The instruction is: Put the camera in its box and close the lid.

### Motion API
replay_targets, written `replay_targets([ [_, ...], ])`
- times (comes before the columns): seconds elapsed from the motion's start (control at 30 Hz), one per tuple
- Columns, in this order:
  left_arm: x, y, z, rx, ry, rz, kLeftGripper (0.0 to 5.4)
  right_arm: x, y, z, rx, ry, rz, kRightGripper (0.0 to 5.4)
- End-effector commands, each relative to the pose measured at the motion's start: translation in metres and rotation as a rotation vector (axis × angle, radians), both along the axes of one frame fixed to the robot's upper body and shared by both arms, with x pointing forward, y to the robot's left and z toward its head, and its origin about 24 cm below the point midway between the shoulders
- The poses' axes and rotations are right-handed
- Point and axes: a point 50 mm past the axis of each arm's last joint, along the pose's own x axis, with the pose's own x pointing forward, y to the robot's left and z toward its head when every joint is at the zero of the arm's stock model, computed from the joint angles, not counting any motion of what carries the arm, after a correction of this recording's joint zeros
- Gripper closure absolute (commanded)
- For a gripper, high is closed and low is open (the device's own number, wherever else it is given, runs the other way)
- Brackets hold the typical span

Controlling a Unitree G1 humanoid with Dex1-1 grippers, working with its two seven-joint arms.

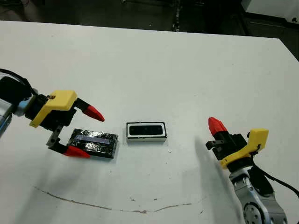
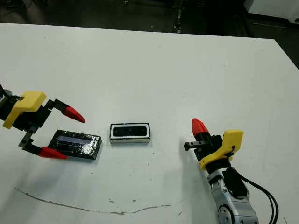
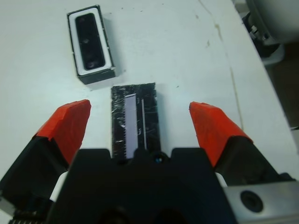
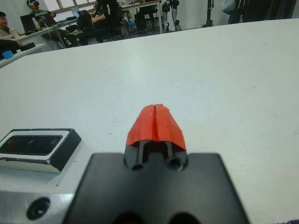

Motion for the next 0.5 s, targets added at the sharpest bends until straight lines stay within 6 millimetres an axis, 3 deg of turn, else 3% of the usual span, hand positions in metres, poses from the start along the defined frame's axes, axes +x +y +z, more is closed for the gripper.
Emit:
replay_targets([
  [0.03, -0.0013, 0.0031, -0.0066, -0.034, 0.026, -0.006, 0.0, -0.0027, -0.0034, -0.0027, -0.013, 0.016, -0.004, 5.39],
  [0.2, -0.0012, 0.0035, -0.01, 0.031, 0.045, 0.015, 0.0, -0.0028, -0.0036, -0.0036, -0.01, 0.016, 0.008, 5.39],
  [0.5, 0.0015, 0.0061, -0.0151, -0.033, -0.021, 0.001, 0.0, -0.0035, -0.0029, -0.0041, -0.018, 0.021, 0.011, 5.39],
])
